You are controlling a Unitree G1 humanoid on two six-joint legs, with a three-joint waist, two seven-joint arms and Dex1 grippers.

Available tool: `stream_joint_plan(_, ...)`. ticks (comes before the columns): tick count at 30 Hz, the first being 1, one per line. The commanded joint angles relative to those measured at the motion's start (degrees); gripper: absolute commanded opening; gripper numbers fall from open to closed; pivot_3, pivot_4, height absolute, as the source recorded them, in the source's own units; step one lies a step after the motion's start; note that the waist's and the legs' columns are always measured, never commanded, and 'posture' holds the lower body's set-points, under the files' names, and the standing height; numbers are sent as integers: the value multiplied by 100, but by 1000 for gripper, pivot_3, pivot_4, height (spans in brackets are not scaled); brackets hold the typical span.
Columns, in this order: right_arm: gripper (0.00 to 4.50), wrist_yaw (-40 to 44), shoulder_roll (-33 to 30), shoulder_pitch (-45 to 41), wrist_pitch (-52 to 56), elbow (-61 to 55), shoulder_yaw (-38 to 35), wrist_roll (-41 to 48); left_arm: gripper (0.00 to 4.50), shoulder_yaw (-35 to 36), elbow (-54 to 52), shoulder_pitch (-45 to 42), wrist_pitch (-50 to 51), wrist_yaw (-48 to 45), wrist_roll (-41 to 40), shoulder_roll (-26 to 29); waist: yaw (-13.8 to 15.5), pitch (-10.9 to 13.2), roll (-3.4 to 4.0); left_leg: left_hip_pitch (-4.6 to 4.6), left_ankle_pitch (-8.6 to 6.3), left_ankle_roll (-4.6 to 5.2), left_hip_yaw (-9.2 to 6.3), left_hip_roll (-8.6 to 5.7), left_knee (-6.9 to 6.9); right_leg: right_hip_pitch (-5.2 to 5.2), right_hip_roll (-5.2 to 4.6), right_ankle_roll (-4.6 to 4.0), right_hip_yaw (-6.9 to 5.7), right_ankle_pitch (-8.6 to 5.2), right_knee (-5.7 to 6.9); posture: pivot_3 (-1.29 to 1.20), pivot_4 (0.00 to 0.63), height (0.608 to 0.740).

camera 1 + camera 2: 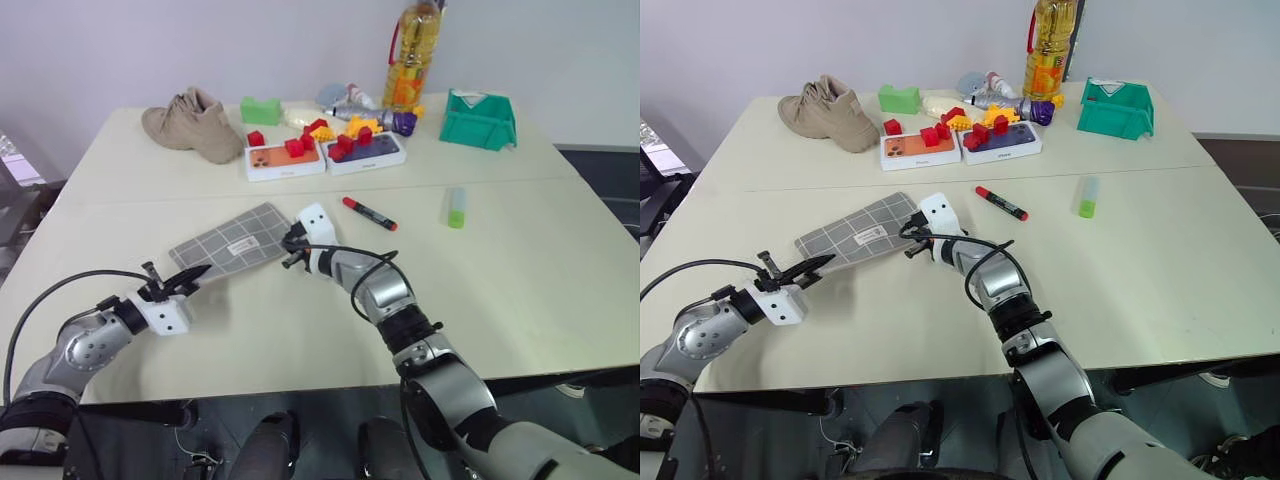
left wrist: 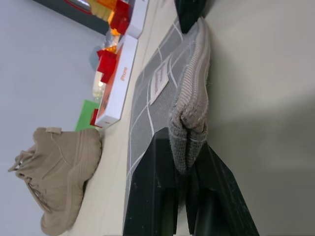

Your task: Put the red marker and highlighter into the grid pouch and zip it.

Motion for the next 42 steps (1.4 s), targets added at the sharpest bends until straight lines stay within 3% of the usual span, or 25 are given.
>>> stream_joint_plan(1,0,-7,-121,16,-62,-398,-70,-42,69,-226,-394,297,370,-393,-670,-226,-3,0,0,0,0,0,0,0,0,0,0,0,1,0,0,0,150,739)
stream_joint_plan(4,0,212,-468,76,-161,-870,-120,-14,69,-186,-1077,568,1173,-766,-1388,-404,5,1,1,-1,0,0,1,0,-1,-1,-1,0,5,0,-1,0,150,739)
stream_joint_plan(6,546,397,-794,150,-109,-1284,-208,61,0,-136,-1662,741,1806,-928,-1781,-524,4,1,1,-3,-1,1,1,-1,1,0,-2,0,7,0,-4,0,150,739)
stream_joint_plan(14,4316,1515,-2417,744,218,-2730,-303,260,0,-40,-3436,1050,3604,-1033,-2323,-1009,-13,2,-2,-20,0,2,2,3,3,10,4,0,8,0,-4,0,150,739)
stream_joint_plan(21,4316,1630,-2622,870,335,-2811,-147,218,0,-91,-3798,1011,4024,-1077,-2211,-1256,-102,2,-2,-17,0,3,-1,9,0,8,16,0,12,-1,-2,0,150,739)
stream_joint_plan(28,4316,1176,-2225,683,421,-2271,-116,92,0,-136,-3943,973,4138,-1097,-2146,-1427,-19,3,-2,-17,1,2,0,5,4,11,12,0,12,0,-5,0,150,739)
stream_joint_plan(31,3541,1047,-2079,588,438,-2028,-170,111,0,-135,-3967,986,4143,-1099,-2127,-1459,-7,3,-3,-18,1,2,1,3,5,11,10,0,14,0,-5,0,150,739)
stream_joint_plan(38,29,1051,-2014,547,336,-1951,-120,78,0,-121,-4055,1018,4194,-1073,-2072,-1550,-5,3,-2,-18,1,2,1,3,5,11,10,0,14,0,-6,0,150,739)
stream_joint_plan(42,29,1232,-2131,605,314,-2316,144,-60,0,-161,-4090,1032,4237,-1040,-2006,-1610,-7,3,-2,-18,1,2,1,3,5,10,10,0,14,0,-6,0,150,739)
